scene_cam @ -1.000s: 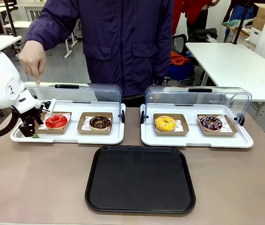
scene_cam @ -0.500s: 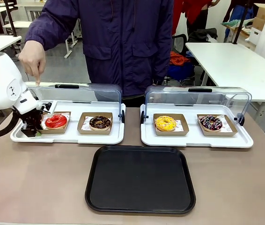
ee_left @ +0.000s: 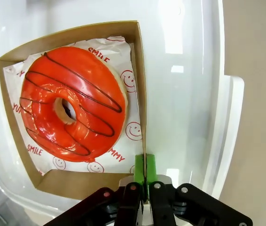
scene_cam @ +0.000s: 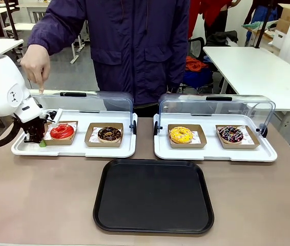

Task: Move the first donut from the left to the tray.
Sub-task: Pick up the Paper togo box containing the Donut indicated by the person and place it on the Handle tray.

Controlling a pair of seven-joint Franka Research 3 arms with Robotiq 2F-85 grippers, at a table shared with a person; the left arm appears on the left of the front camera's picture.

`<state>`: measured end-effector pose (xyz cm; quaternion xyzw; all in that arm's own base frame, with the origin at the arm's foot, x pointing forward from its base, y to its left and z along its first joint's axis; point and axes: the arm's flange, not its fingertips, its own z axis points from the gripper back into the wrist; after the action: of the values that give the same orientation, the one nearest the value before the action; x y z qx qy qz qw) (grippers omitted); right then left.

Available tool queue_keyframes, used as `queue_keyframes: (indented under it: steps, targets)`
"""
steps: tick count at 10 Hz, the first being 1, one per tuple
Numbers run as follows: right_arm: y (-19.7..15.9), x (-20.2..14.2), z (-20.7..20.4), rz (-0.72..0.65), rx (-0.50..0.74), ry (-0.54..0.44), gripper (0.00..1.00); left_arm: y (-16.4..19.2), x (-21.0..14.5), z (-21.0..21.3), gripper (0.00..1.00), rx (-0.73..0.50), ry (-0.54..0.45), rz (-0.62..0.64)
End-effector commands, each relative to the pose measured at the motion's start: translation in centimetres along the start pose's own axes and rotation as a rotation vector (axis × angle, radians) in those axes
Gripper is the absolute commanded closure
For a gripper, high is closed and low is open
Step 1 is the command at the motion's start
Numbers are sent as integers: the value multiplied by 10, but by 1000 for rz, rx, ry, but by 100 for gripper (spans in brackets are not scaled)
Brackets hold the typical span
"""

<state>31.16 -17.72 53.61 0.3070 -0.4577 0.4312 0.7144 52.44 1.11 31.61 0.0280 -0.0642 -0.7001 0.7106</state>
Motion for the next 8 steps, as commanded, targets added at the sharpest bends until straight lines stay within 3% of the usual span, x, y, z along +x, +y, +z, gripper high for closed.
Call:
queue_keyframes:
  steps: [1, 6, 8]
  targets:
    - [-2, 2, 1, 29, 1, -20, 0, -1, 0, 0, 100, 4, -2, 3]
    - [-2, 2, 1, 29, 1, -20, 0, 1, 0, 1, 98, 3, 0, 0]
    - [-2, 2, 1, 29, 1, -20, 0, -9, 3, 24, 98, 32, -62, 79]
